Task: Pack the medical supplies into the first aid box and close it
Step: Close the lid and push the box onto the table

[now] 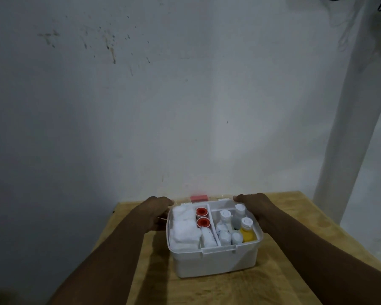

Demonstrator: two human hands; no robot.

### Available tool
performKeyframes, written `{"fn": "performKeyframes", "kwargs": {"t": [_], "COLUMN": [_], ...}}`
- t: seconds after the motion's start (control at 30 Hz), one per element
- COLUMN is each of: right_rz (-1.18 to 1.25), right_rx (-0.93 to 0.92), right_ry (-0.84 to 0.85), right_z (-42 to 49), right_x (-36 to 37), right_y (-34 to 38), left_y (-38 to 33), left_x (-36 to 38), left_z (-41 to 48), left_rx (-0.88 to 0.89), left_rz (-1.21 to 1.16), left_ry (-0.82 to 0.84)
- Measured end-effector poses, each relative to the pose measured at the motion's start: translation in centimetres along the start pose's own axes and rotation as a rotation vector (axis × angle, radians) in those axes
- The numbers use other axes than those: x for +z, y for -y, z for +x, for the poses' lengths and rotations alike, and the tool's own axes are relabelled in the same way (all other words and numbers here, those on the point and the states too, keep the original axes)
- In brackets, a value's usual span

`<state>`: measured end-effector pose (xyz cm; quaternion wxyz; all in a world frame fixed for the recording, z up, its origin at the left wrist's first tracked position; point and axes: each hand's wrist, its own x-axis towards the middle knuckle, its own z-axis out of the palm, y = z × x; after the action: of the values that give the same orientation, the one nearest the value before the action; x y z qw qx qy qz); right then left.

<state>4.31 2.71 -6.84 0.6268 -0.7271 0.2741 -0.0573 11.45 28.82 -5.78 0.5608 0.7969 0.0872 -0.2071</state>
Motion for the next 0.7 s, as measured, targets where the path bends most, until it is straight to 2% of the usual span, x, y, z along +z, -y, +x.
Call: {"fn": "performKeyframes", "kwargs": {"t": [0.2,0.27,0.43,0.7], "right_rz": [-0.011,0.068,0.202,0.211], "right_rx": [-0.124,-0.097,0.005,-0.103], "right_ry": [-0.038,-0.04,0.1,0.059], "right_z": [-0.8,-1.0,-1.3,-1.9], "right_x": [0.2,0.2,-0.1,-0.3], "right_y": [0.7,0.6,0.6,1.5], "left_y": [-0.4,-0.3,0.2,-0.4], "left_x": [0.2,0.2,0.1,-1.1], "left_z": [-0.4,-0.5,-0.7,-1.3], "left_rx": [0.057,0.066,0.153,0.259], "left_rz": [-0.037,-0.055,-0.128,-0.21], "left_ry": [-0.075,-0.089,-0.104,-0.143]}}
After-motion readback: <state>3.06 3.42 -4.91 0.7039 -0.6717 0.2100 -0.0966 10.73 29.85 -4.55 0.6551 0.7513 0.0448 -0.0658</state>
